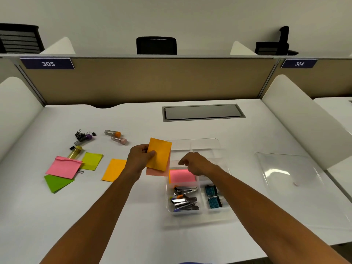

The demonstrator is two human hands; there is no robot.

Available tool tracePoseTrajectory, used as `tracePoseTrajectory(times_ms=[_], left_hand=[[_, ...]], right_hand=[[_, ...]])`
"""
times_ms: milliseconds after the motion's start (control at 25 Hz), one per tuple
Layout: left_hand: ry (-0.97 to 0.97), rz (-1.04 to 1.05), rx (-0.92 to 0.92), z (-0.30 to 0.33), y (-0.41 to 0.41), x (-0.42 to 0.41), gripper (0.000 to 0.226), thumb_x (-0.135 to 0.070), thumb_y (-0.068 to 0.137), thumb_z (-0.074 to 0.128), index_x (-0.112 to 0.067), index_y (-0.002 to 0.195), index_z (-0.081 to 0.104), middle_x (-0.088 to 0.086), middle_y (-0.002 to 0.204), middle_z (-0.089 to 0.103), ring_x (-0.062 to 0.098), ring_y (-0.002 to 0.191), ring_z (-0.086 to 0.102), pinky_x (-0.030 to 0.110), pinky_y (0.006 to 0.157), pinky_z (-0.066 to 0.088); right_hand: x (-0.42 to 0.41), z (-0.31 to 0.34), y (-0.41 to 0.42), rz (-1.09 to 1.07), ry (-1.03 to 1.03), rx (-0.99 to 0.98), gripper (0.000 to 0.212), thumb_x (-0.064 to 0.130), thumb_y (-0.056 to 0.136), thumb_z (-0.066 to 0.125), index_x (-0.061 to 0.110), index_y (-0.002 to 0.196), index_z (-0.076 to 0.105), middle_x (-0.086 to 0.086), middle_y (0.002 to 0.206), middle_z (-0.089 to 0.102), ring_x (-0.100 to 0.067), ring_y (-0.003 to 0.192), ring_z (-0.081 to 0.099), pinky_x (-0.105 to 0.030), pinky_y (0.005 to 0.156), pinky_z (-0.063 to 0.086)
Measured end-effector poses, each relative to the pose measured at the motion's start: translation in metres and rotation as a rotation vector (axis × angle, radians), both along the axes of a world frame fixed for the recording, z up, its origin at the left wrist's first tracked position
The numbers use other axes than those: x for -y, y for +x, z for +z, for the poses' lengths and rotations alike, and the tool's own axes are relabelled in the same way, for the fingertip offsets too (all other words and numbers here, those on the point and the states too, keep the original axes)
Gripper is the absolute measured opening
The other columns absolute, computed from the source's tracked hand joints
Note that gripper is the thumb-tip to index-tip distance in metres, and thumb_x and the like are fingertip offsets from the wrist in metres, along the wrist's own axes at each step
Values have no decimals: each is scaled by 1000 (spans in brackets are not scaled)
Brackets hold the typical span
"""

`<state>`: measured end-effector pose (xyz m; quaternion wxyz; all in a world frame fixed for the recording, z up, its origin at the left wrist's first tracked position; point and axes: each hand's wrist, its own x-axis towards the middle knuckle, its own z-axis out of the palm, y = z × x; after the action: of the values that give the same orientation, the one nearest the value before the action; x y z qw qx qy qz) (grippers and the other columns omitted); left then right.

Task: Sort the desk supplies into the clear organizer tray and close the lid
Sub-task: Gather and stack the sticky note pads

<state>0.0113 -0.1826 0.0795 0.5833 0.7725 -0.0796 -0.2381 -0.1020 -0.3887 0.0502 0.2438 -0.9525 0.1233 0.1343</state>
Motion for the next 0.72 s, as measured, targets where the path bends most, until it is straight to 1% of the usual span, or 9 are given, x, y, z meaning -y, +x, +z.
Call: tracePoseTrajectory(times_ms=[40, 120, 200, 240, 320, 400, 480, 560, 720], left_hand=[[25, -19, 22, 0, -1, 6, 41, -10, 92, 63, -6, 132, 55, 9, 126, 61, 21, 103, 55, 35, 85, 45], [55, -74, 78, 1, -4, 20, 37, -6, 93, 58, -7, 130, 57, 8, 125, 61, 23, 108, 55, 35, 87, 43], [86, -165, 162, 2, -8, 36, 32, -3, 92, 55, -10, 123, 63, 5, 117, 64, 26, 112, 57, 35, 86, 43], [126, -225, 220, 3, -10, 45, 32, -3, 92, 53, -11, 120, 65, 5, 116, 64, 26, 112, 58, 34, 87, 44], [250, -364, 345, 3, -13, 65, 31, -4, 93, 51, -12, 120, 65, 7, 123, 63, 26, 114, 56, 32, 90, 42], [362, -507, 435, 1, -16, 82, 31, -5, 94, 50, -12, 120, 65, 9, 126, 62, 26, 115, 55, 29, 88, 39], [443, -621, 479, -3, -18, 94, 31, -5, 94, 50, -11, 121, 65, 10, 127, 62, 27, 116, 56, 28, 88, 40], [522, -722, 510, -9, -20, 103, 34, -2, 93, 49, -11, 123, 64, 11, 128, 62, 28, 116, 56, 31, 90, 44], [628, -830, 540, -20, -24, 112, 36, 2, 91, 48, -9, 121, 65, 12, 123, 64, 27, 111, 59, 32, 88, 48]], right_hand=[[5, 3, -3, -40, 38, 50, 48, -12, 90, 45, 13, 122, 68, -5, 127, 66, -11, 105, 63, -18, 87, 46], [17, 7, -13, -133, 109, 138, 48, -15, 86, 44, 13, 114, 72, -5, 118, 70, -3, 89, 61, -18, 82, 49], [31, 10, -25, -242, 149, 212, 48, -16, 84, 46, 14, 109, 73, -4, 112, 72, 1, 82, 61, -19, 80, 51], [38, 11, -32, -305, 167, 245, 47, -16, 83, 47, 14, 107, 73, -3, 109, 72, 0, 81, 61, -19, 79, 52], [50, 12, -44, -420, 201, 283, 44, -15, 83, 50, 17, 103, 73, 1, 103, 72, -4, 84, 64, -20, 73, 53], [60, 14, -55, -487, 238, 294, 43, -11, 86, 50, 23, 102, 71, 7, 99, 71, -4, 86, 65, -16, 67, 50], [67, 16, -63, -508, 272, 302, 45, -9, 88, 47, 29, 101, 68, 11, 97, 70, -6, 88, 67, -15, 68, 49], [72, 17, -71, -523, 295, 309, 45, -6, 90, 45, 31, 104, 66, 12, 99, 70, -6, 87, 68, -15, 69, 48], [78, 16, -79, -586, 336, 327, 46, -4, 93, 41, 31, 113, 62, 10, 101, 70, -8, 83, 70, -16, 61, 47]])
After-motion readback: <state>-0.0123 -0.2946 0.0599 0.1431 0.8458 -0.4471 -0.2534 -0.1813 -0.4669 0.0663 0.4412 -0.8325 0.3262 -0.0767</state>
